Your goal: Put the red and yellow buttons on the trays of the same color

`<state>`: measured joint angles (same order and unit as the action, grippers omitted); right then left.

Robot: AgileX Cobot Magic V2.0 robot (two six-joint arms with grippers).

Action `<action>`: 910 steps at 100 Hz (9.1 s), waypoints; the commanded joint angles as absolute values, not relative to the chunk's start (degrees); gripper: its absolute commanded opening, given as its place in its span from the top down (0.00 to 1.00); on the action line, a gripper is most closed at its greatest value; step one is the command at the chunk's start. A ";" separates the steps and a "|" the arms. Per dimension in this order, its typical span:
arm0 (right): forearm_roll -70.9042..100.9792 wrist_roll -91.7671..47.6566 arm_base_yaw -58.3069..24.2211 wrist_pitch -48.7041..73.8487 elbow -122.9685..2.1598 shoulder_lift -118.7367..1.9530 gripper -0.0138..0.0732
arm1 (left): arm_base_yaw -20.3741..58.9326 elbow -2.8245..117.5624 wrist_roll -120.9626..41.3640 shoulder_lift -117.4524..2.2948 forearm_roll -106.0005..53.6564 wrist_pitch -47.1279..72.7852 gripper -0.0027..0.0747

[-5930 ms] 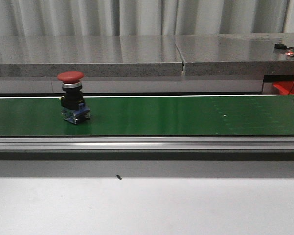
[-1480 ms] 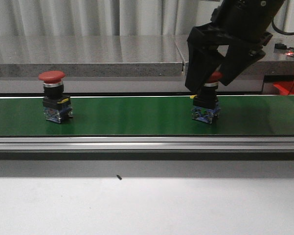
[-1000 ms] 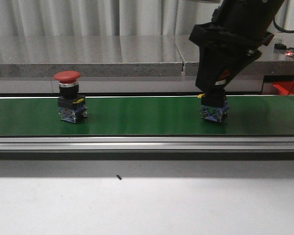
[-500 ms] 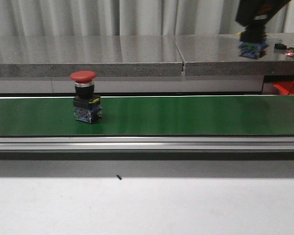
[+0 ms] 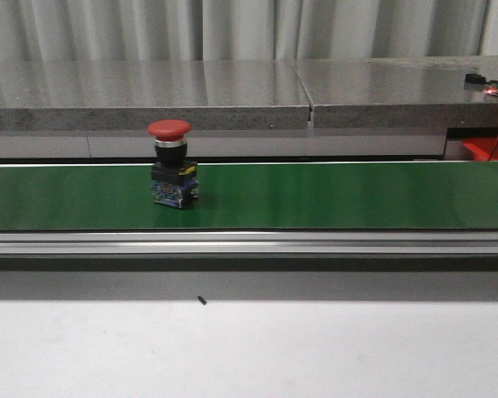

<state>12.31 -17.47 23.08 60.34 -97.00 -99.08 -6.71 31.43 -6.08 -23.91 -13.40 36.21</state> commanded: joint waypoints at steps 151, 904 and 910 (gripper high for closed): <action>16.13 -17.49 33.15 50.90 -111.50 -120.70 0.26 | -6.25 33.02 -6.19 -24.22 -14.53 31.98 0.99; 12.24 -19.48 5.51 44.39 -45.71 -40.56 0.97 | -6.25 32.09 -4.53 -24.22 -15.51 31.56 0.10; 12.24 -19.48 5.51 44.39 -45.71 -40.56 0.97 | -6.25 32.09 -4.53 -24.22 -14.69 31.56 0.05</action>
